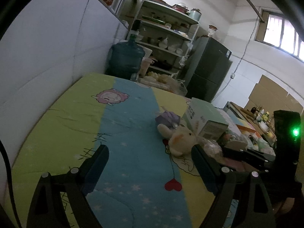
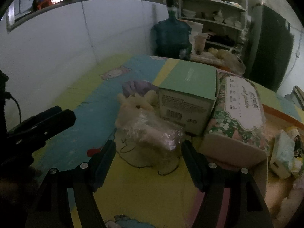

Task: Organize soft objects
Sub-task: 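Grasp the white plush bunny with the left tool while the right tool grasps the plastic-wrapped bundle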

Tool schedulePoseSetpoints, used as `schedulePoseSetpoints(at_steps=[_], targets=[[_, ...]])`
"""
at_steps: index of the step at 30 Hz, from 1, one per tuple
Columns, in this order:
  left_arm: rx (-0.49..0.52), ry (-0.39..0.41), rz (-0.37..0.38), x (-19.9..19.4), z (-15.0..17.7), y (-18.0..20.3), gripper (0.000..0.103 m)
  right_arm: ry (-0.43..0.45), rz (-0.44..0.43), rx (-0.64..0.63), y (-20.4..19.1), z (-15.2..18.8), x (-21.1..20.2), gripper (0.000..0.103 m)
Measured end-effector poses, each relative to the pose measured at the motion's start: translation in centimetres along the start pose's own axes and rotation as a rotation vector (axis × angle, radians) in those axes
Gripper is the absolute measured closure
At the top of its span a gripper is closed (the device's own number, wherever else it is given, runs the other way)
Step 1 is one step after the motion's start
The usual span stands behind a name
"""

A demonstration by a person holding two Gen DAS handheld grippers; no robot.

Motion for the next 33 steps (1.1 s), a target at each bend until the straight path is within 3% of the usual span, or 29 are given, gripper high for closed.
schedulePoseSetpoints(at_steps=[7,11,18,23,28,33], targets=[[0.001,-0.014,0.011,0.2,0.0,0.2,0.015,-0.010,-0.009,0.042,0.9,0.2,1.0,0.030],[-0.005,-0.027,0.020,0.5,-0.3,0.5,0.015,-0.001,-0.036,0.065,1.2,0.5,0.6,0.039],[-0.037,-0.088,0.069,2.5,-1.1,3.1,0.015,0.042,-0.064,0.051,0.6,0.8,-1.6,0.041],[-0.007,-0.128,0.030,5.3,-1.7,5.0,0.015,0.076,-0.080,0.050,0.5,1.3,-3.7,0.041],[0.011,-0.187,-0.067,8.3,-1.0,5.2,0.015,0.099,-0.092,0.061,1.1,1.5,-5.0,0.041],[0.019,-0.219,-0.083,9.4,-0.3,5.9,0.015,0.108,-0.108,0.071,1.8,1.8,-5.6,0.041]])
Point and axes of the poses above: each gripper's, at about its wrist camera, not at the fingertips, and x roughly the way its jaws point, y to its right, z to its underside, the point moved 10 cm from there along x, roughly the way its jaws point, and after that the axes turned 12 degrees about -z, right-handed, at the moved point
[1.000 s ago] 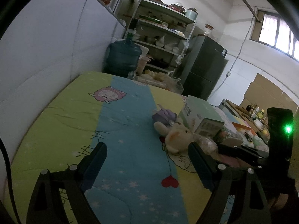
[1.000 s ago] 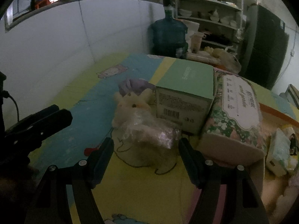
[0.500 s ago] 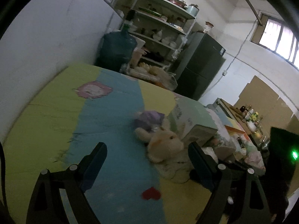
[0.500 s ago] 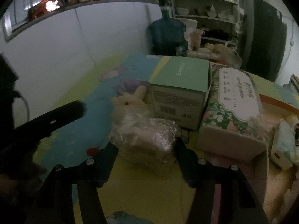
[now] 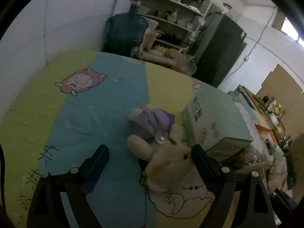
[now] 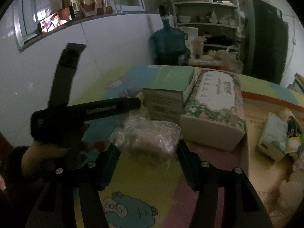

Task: Organize soft objects
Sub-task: 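Grasp the white plush bunny with the left tool while the right tool grasps the plastic-wrapped bundle, then carry the bunny and wrapped bundle over the cardboard box lid with both tools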

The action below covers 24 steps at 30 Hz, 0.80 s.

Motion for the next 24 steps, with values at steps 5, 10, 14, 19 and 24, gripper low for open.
schedulePoseSetpoints(at_steps=[5,10,14,19,24], targets=[[0.021,0.009,-0.036,0.2,0.5,0.7,0.015,0.011,-0.018,-0.005,0.2,0.5,-1.0,0.041],[0.013,0.016,0.001,-0.2,0.5,1.2,0.042,0.023,-0.020,0.010,0.7,1.0,-1.9,0.041],[0.031,0.020,0.033,-0.7,0.9,2.1,0.058,0.036,-0.015,0.022,1.2,0.9,-2.5,0.041],[0.027,0.035,0.027,-1.4,1.1,2.1,0.061,0.047,-0.011,0.028,1.4,0.9,-3.1,0.041],[0.023,0.074,-0.009,-2.6,1.4,2.0,0.061,0.056,-0.010,0.029,1.2,1.0,-3.6,0.041]])
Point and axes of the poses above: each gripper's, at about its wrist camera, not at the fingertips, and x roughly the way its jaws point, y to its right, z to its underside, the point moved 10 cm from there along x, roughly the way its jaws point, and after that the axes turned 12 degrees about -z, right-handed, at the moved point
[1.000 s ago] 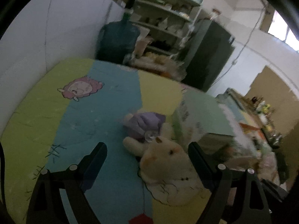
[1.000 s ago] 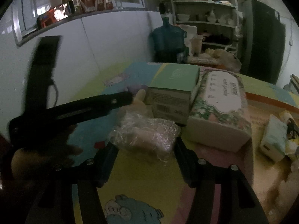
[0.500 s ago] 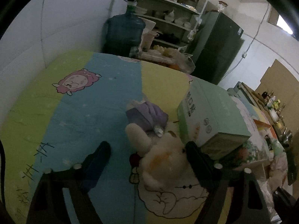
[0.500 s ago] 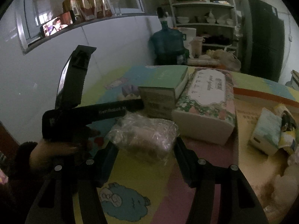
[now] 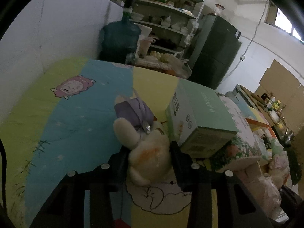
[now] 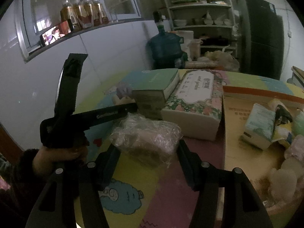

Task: Organize soft objects
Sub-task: 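Carry the bunny and wrapped bundle over the cardboard box lid with both tools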

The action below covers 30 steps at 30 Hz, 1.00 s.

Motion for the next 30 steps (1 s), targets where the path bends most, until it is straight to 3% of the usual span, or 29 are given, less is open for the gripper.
schedulePoseSetpoints(at_steps=[15,30], targets=[[0.031,0.129,-0.034,-5.8,-0.2,0.9,0.061,0.060,0.016,-0.021,-0.5,-0.2,-2.9,0.041],[0.103,0.187,0.036,-9.4,-0.5,5.9,0.061,0.138,0.072,-0.009,1.4,-0.8,-7.3,0.041]])
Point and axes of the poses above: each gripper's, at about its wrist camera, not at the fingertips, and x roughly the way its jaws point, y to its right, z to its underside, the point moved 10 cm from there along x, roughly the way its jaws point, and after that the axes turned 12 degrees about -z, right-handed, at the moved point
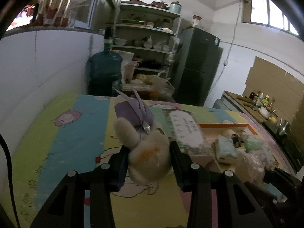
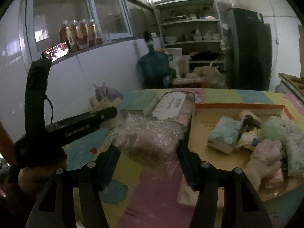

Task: Organize soft objects
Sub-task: 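Carry the bunny and wrapped bundle over the cardboard box lid with both tools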

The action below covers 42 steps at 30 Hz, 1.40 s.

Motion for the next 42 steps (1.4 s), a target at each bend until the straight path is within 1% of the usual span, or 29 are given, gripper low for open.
schedulePoseSetpoints(at_steps=[6,12,20,26,35,42], targets=[[0.034,0.001,0.047,-0.3,0.0,3.0,0.061,0.023,0.029,0.016,1.4,0.0,-1.8,0.041],[0.080,0.007,0.096,-0.7,0.1,6.8,0.061,0.054,0.063,0.044,3.2,0.0,-3.7,0.041],[0.128,0.006,0.156,-1.1,0.5,11.0,0.061,0.094,0.111,0.086,6.2,-0.1,-6.3,0.041],[0.154,0.000,0.195,-1.2,1.0,13.5,0.061,0.122,0.147,0.118,8.6,-0.1,-8.1,0.041],[0.200,-0.028,0.249,-1.1,2.2,16.9,0.061,0.151,0.189,0.153,11.5,-0.1,-10.0,0.041],[0.242,-0.071,0.296,-0.9,4.1,19.5,0.061,0.161,0.217,0.169,13.2,0.0,-10.9,0.041]])
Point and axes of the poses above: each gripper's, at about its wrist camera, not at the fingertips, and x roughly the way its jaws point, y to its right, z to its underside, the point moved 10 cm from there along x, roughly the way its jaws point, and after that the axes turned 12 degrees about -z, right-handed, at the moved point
